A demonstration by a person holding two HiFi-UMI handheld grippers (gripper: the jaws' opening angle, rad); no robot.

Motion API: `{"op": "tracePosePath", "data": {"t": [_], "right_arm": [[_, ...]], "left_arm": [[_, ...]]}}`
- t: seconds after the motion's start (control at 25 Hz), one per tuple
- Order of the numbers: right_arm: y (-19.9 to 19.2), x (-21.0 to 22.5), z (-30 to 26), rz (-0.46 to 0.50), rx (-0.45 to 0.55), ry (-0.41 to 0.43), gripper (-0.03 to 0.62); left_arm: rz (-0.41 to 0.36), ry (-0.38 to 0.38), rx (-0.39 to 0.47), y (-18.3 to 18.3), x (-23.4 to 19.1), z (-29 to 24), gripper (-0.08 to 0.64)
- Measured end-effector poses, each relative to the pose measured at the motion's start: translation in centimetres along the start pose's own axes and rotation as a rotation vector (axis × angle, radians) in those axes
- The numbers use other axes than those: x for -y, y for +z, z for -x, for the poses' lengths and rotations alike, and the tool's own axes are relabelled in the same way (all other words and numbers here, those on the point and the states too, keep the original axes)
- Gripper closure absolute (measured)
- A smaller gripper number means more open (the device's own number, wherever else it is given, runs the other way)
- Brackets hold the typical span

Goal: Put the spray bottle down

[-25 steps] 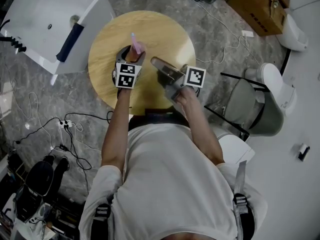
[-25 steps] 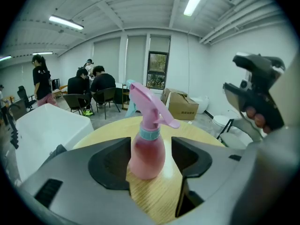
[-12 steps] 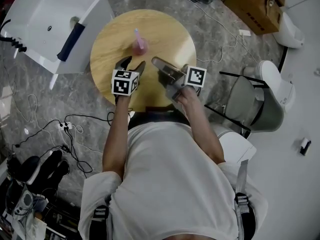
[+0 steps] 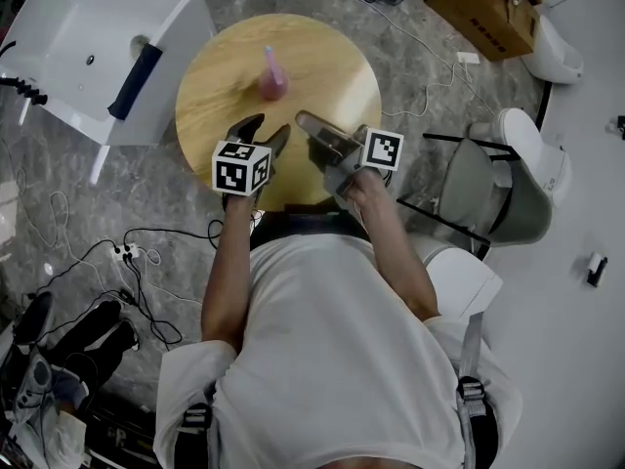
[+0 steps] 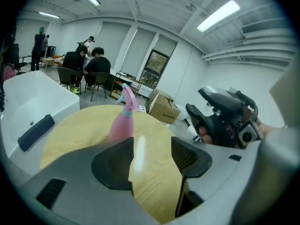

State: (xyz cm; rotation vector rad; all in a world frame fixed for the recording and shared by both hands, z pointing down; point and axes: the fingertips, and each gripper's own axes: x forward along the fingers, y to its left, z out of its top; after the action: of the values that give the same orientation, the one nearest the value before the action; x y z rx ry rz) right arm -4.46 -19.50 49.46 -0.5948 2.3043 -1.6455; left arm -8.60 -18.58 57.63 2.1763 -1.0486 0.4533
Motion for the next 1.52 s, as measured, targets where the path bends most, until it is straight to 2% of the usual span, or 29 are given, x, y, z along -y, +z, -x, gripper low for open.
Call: {"op": "tracePosePath", "data": {"t": [0.2,0.48,0.76,1.12,1.52], "right_arm": [[-0.4,-0.9,0.5,0.004,0.015,0.008,0.499],[-1.6,-2.0,0.6,0.023,0.013,0.019,0.499],[-1.8,-4.3,1.9,0.054,-0.025,0.095,0.499],[-1.1,-6.0,7.2,0.062,-0.038,0.171,0.499],[-2.3,-7.2,13.0,0.048,-0.092,0.258,0.499]], "left_arm": [[-0.011,-0.033,0.019,0.6,1.5,0.6,0.308],[-0.047,0.005,-0.044,-0.8,1.5,1.6,0.308],[-0.066,0.046,-0.064,-1.0,3.3,2.3,0.314],[-0.062,0.134,-0.076,-1.4,7.4,2.8,0.322],[-0.042,0.263,-0.086,-4.6,12.1,3.9,0.347]]}}
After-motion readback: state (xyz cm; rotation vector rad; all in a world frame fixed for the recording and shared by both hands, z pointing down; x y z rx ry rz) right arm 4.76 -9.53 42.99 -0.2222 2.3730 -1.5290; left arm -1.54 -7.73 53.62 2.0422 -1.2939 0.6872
